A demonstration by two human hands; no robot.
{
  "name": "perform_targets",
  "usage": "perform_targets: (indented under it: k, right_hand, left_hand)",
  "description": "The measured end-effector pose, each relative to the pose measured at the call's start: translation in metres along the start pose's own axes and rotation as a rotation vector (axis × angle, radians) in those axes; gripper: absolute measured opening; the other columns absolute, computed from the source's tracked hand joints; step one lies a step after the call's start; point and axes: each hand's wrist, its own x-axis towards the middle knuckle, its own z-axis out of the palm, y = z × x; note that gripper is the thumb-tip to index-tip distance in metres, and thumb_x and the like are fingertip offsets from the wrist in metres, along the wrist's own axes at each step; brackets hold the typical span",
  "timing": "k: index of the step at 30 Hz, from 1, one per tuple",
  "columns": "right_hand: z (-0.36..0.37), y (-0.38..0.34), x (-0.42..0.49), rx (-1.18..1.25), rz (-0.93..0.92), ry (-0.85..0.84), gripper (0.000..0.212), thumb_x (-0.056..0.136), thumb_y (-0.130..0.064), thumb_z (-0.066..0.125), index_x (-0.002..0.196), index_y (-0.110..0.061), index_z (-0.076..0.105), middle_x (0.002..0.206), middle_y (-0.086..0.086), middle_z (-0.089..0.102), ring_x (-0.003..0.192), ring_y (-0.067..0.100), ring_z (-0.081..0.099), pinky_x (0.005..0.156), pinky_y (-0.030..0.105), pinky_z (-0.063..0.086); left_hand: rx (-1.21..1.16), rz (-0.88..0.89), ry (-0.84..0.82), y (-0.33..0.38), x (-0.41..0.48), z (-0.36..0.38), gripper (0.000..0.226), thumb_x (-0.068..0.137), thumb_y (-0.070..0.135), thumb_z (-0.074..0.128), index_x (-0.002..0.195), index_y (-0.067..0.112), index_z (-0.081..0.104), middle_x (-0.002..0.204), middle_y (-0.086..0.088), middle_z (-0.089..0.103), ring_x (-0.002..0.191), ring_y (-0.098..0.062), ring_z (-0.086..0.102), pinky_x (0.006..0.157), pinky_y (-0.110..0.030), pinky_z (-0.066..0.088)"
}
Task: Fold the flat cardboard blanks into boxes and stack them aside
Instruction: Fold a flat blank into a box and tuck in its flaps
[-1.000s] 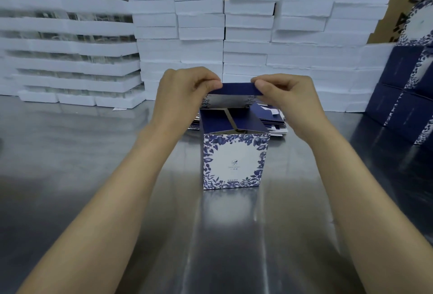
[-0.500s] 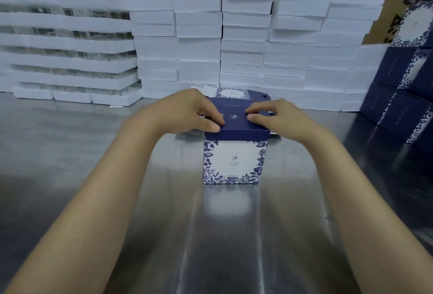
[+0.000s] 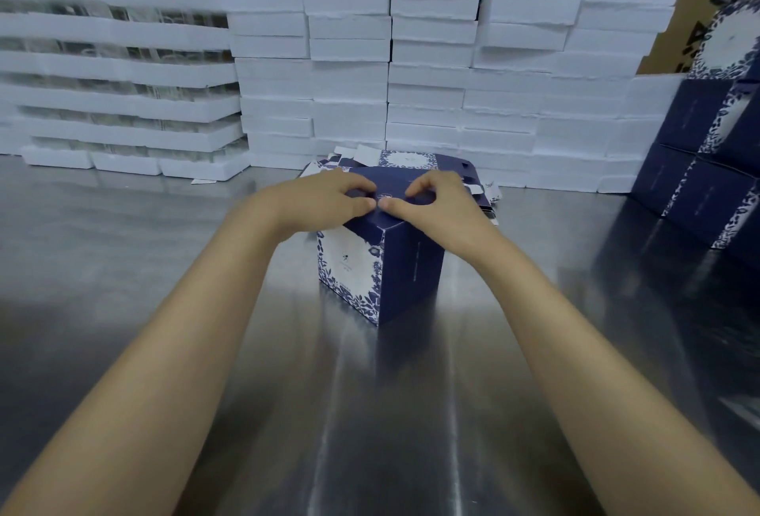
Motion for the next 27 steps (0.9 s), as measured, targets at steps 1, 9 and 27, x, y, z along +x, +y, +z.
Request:
perform_targets:
  k: [1, 9, 27]
  right_hand:
    - [0.0, 0.003, -0.001, 0.087, 0.043, -0.055, 0.043, 0.067, -0.065, 0.073, 0.093, -0.035, 0.057, 0.117, -0.016, 0.051, 0.097, -0.008, 0.048, 0.069, 0.015, 0.035]
    - [-0.005, 0.009, 0.005, 0.062, 0.09, 0.097, 0.045, 0.078, -0.048, 0.071, 0.116, -0.025, 0.066, 0.118, -0.013, 0.062, 0.11, 0.008, 0.055, 0.09, 0.027, 0.044]
    - [-0.012, 0.04, 0.0, 0.771, 0.24, -0.321, 0.031, 0.075, -0.03, 0.061, 0.104, -0.031, 0.049, 0.093, -0.007, 0.057, 0.071, 0.01, 0.057, 0.066, 0.02, 0.051]
  left_hand:
    - [0.017, -0.029, 0.027, 0.001, 0.001, 0.003, 0.039, 0.099, 0.044, 0.043, 0.134, 0.027, 0.05, 0.151, -0.004, 0.033, 0.136, -0.02, 0.032, 0.105, -0.032, 0.031]
    - [-0.143, -0.206, -0.039, 0.016, 0.006, 0.033, 0.082, 0.088, 0.067, 0.044, 0.153, 0.034, 0.007, 0.156, -0.007, -0.03, 0.145, -0.033, 0.022, 0.109, -0.04, 0.029]
    - [-1.288, -0.23, 0.06, -0.017, 0.027, 0.033, 0.066, 0.091, 0.007, 0.057, 0.148, 0.031, 0.033, 0.1, 0.007, 0.071, 0.069, -0.013, 0.072, 0.055, -0.026, 0.056]
